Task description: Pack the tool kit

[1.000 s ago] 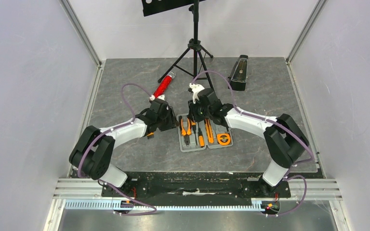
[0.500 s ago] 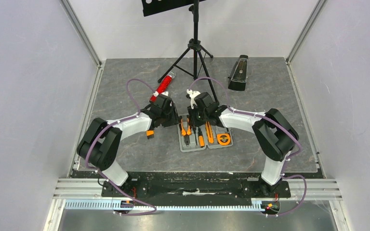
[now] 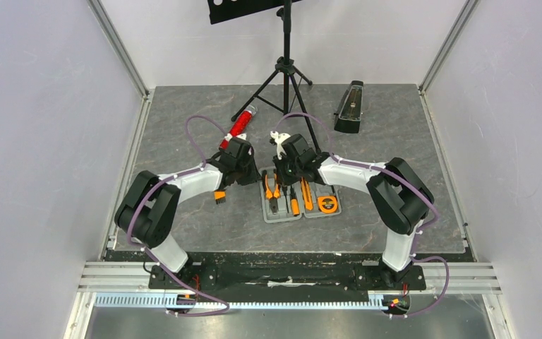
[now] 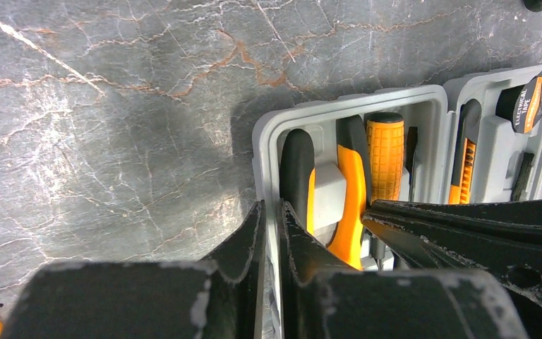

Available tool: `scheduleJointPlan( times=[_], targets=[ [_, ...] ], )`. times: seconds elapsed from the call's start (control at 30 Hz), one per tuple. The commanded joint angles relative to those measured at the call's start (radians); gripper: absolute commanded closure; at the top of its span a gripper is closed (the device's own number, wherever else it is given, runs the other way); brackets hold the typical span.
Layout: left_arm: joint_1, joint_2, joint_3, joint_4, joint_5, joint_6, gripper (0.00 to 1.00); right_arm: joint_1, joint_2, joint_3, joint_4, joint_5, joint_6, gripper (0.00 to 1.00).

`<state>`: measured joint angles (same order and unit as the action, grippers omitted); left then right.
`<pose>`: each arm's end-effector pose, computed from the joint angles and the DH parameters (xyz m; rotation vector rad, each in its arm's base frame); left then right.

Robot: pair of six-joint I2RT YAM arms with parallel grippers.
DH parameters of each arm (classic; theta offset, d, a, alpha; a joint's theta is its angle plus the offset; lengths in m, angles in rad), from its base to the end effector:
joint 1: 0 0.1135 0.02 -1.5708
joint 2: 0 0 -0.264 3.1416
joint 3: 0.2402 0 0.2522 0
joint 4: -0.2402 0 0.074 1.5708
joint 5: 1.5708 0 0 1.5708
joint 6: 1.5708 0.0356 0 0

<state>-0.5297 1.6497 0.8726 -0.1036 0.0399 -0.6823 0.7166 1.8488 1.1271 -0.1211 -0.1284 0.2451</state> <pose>0.2817 -0.1666 0.1632 -0.1754 2.5331 -0.5615 0.2901 0.2587 0.1690 -0.6412 2.4081 0.5810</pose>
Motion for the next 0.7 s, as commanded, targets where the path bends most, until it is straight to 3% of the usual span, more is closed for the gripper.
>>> scheduleJointPlan(
  times=[0.0,0.4,0.67],
  targets=[
    [-0.012,0.085,-0.026,-0.158,0.003,0.060,0.90,0.032,0.046,0.025,-0.095,0.072,-0.060,0.95],
    [-0.041,-0.164,-0.075,-0.052,0.102,-0.022,0.87,0.040,-0.094,0.119,-0.104,-0.038,-0.049,0.86],
    [0.040,-0.312,-0.217,0.080,0.065,-0.163,0.77,0.044,-0.068,0.102,-0.106,-0.151,0.011,0.85]
  ],
)
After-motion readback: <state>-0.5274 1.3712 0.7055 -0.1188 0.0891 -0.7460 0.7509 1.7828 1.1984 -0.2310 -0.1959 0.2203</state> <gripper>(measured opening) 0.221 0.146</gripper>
